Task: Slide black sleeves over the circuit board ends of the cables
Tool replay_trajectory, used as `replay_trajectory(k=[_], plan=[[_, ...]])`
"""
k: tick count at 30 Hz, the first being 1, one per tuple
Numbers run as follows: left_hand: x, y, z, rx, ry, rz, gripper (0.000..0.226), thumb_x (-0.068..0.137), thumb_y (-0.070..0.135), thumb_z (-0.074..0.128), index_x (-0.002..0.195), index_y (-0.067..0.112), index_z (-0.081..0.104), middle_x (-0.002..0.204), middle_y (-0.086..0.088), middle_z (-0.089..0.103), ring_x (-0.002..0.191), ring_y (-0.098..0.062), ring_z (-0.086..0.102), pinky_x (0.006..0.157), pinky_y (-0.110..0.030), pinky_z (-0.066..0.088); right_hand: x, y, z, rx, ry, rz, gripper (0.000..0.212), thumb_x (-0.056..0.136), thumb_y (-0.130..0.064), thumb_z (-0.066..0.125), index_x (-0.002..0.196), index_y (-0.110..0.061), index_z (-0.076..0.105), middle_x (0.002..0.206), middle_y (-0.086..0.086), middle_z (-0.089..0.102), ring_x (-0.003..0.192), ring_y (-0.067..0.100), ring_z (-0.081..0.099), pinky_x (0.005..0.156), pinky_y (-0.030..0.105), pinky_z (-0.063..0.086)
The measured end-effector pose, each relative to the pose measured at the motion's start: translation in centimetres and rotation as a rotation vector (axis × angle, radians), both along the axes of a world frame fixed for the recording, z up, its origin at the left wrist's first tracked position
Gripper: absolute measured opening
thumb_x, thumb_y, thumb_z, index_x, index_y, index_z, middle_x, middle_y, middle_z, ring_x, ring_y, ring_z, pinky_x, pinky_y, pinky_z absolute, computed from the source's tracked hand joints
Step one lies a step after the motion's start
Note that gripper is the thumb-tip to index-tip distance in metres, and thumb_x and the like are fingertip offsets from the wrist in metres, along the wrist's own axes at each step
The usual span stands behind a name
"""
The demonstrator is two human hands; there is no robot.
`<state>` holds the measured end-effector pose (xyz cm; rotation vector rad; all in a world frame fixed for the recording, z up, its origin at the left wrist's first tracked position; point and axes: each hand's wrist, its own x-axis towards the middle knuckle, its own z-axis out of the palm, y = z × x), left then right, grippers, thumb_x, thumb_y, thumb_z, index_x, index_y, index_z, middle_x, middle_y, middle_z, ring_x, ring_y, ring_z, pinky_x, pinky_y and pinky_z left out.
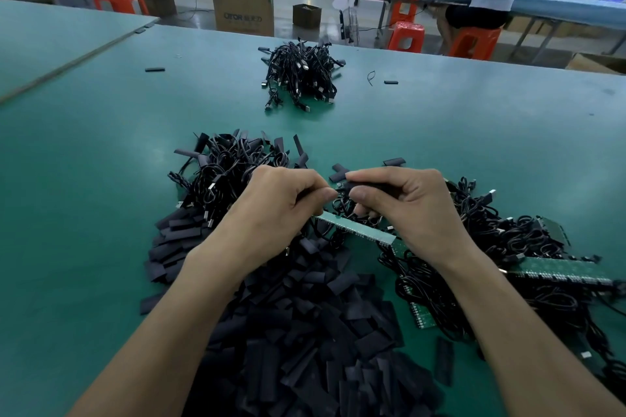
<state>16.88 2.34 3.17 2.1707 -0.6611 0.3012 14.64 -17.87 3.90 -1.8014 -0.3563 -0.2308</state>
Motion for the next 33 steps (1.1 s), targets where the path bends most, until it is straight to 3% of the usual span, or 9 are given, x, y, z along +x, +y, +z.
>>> replay_trajectory(k=[6, 13, 19, 23, 26, 30, 33], plan=[[0.1, -0.2, -0.3, -0.038, 0.055, -0.003, 0.017, 0.096, 0.029, 0.066, 0.085, 0.019, 0.074, 0.064, 0.011, 0.066, 0.049, 0.001, 0.049, 0.049, -0.009, 0.035, 0.3, 0.2, -0.3, 0.034, -0.011, -0.045, 0.017, 0.088, -0.007, 0.072, 0.091, -0.023, 0.076, 0.072, 0.003, 0.074, 0.064, 0.02, 0.072, 0.059, 0.02, 0.054], [0.3, 0.1, -0.5, -0.079, 0.088, -0.001, 0.016, 0.094, 0.033, 0.068, 0.081, 0.028, 0.074, 0.066, 0.014, 0.069, 0.045, -0.006, 0.048, 0.044, -0.018, 0.037, 0.1, 0.7, -0.9, 0.094, 0.009, -0.041, 0.016, 0.085, -0.009, 0.074, 0.094, -0.022, 0.077, 0.075, 0.005, 0.075, 0.064, 0.02, 0.072, 0.059, 0.023, 0.053], [0.4, -0.2, -0.7, -0.048, 0.116, -0.01, 0.017, 0.096, 0.029, 0.066, 0.081, 0.03, 0.073, 0.069, 0.018, 0.069, 0.05, -0.007, 0.054, 0.049, -0.017, 0.042, 0.2, 1.2, -1.0, 0.057, -0.012, -0.077, 0.024, 0.083, -0.01, 0.077, 0.102, -0.024, 0.076, 0.078, -0.003, 0.076, 0.063, 0.013, 0.068, 0.064, 0.02, 0.053], [0.2, -0.2, -0.7, -0.083, 0.158, -0.005, 0.017, 0.096, 0.033, 0.063, 0.085, 0.027, 0.075, 0.071, 0.013, 0.072, 0.058, -0.016, 0.064, 0.058, -0.034, 0.055, 0.4, 1.4, -1.0, 0.138, -0.046, -0.235, 0.036, 0.08, -0.014, 0.081, 0.108, -0.032, 0.068, 0.076, -0.005, 0.075, 0.065, 0.011, 0.071, 0.066, 0.02, 0.056], [0.3, -0.2, -0.6, -0.12, 0.159, 0.018, 0.019, 0.096, 0.033, 0.064, 0.081, 0.026, 0.076, 0.068, 0.005, 0.073, 0.062, -0.029, 0.067, 0.06, -0.046, 0.055, 0.4, 1.8, -1.3, 0.22, -0.076, -0.292, 0.028, 0.084, -0.011, 0.077, 0.106, -0.027, 0.07, 0.076, -0.005, 0.076, 0.068, 0.014, 0.073, 0.066, 0.018, 0.055], [0.2, -0.3, -0.5, -0.164, 0.163, 0.024, 0.017, 0.096, 0.029, 0.066, 0.082, 0.026, 0.076, 0.071, 0.017, 0.073, 0.063, -0.024, 0.068, 0.062, -0.044, 0.057, -0.1, 2.7, -1.7, 0.256, -0.075, -0.26, 0.032, 0.087, -0.007, 0.074, 0.113, -0.025, 0.068, 0.082, -0.005, 0.077, 0.074, 0.018, 0.075, 0.068, 0.02, 0.056], [0.3, -0.3, -0.7, -0.184, 0.174, 0.012, 0.017, 0.096, 0.026, 0.066, 0.083, 0.026, 0.076, 0.071, 0.013, 0.073, 0.064, -0.023, 0.068, 0.064, -0.045, 0.058, -0.2, 2.9, -1.9, 0.251, -0.079, -0.258, 0.037, 0.084, -0.016, 0.075, 0.119, -0.022, 0.066, 0.085, -0.003, 0.078, 0.073, 0.016, 0.075, 0.068, 0.02, 0.056]])
